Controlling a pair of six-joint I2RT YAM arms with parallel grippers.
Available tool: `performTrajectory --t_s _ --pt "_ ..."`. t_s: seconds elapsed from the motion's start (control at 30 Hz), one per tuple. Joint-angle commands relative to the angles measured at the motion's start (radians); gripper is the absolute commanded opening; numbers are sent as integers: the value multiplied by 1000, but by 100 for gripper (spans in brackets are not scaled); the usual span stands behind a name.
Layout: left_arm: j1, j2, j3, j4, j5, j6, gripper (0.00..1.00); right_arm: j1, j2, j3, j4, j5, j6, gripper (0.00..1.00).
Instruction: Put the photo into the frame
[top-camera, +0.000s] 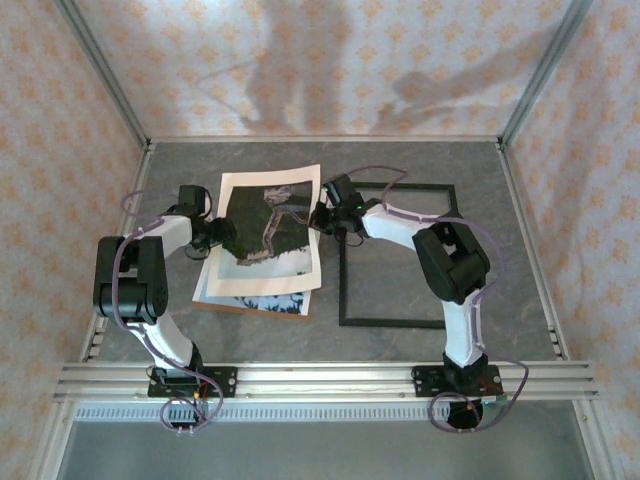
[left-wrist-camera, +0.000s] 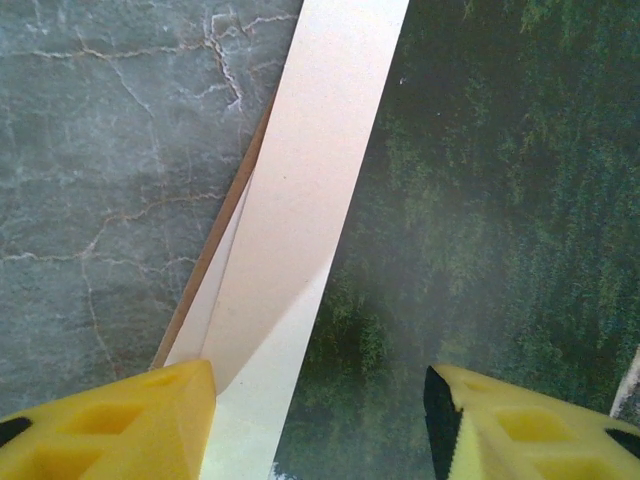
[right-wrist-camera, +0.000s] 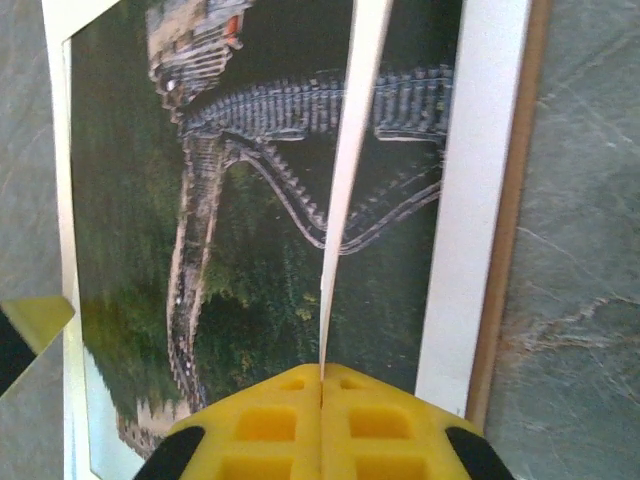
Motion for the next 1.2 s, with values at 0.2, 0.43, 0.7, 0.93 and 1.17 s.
performTrajectory --t_s 0.2,0.43,0.7,0.93,1.17 --pt "-13 -126 -15 37 2 -92 69 -6 -97 87 -217 38 -159 0" --pt "-14 -350 -55 88 -8 -171 72 -59 -259 123 -455 -88 -282 0" --pt "-36 -493 -88 106 37 -211 73 -315 -539 37 -804 -130 -472 0" --pt "-91 -466 -71 102 40 -211 73 -479 -568 65 -963 15 -596 0" --pt "-125 -429 -46 100 48 -204 73 -531 -555 125 -1014 77 -625 0"
